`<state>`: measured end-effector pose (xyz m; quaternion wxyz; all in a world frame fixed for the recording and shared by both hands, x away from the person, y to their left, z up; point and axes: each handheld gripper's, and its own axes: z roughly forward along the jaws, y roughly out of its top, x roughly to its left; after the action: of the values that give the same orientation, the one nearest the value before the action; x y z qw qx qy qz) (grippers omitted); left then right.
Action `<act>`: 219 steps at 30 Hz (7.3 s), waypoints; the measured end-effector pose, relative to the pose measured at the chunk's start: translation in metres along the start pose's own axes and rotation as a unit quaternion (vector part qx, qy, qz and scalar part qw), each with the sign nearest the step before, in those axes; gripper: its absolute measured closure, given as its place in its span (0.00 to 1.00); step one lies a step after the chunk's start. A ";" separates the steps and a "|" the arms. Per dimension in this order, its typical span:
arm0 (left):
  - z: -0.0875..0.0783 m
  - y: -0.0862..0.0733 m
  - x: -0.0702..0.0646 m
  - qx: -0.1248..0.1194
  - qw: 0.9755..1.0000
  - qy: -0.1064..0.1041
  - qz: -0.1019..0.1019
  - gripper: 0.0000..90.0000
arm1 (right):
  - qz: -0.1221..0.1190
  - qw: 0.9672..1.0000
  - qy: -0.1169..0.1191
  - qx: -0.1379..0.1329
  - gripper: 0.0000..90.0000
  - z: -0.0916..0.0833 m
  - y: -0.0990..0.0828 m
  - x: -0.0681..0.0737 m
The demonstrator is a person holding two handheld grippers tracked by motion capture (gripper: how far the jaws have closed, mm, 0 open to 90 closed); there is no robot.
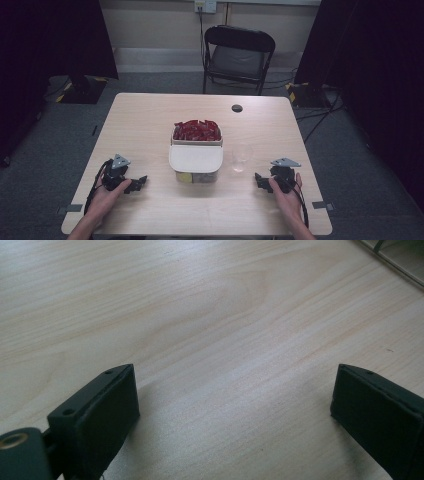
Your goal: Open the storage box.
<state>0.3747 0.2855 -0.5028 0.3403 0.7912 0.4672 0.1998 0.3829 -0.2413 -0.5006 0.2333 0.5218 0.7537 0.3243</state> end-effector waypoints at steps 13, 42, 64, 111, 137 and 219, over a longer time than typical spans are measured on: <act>-0.002 0.004 -0.004 0.008 1.000 0.002 -0.009 0.17 | 0.000 1.000 -0.001 0.001 0.13 0.000 0.000 0.000; -0.017 0.040 -0.040 -0.055 0.993 -0.099 0.011 0.18 | 0.000 1.000 -0.001 0.001 0.12 0.000 0.000 0.000; -0.021 0.055 -0.062 -0.072 0.986 -0.143 0.034 0.18 | 0.000 1.000 -0.001 0.001 0.12 0.000 0.000 0.000; -0.017 0.073 -0.073 -0.091 0.981 -0.170 0.035 0.17 | 0.000 1.000 -0.001 0.001 0.12 0.000 0.000 0.000; -0.022 0.086 -0.075 -0.102 0.979 -0.174 0.039 0.17 | 0.000 1.000 -0.001 0.001 0.13 0.000 0.000 0.000; -0.021 0.137 -0.059 -0.137 0.974 -0.182 0.018 0.17 | -0.001 1.000 0.002 0.000 0.12 0.000 0.000 0.000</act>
<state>0.4159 0.1956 -0.3889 0.5210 0.7685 0.3514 0.1206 0.3833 -0.2416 -0.5007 0.2329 0.5202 0.7546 0.3251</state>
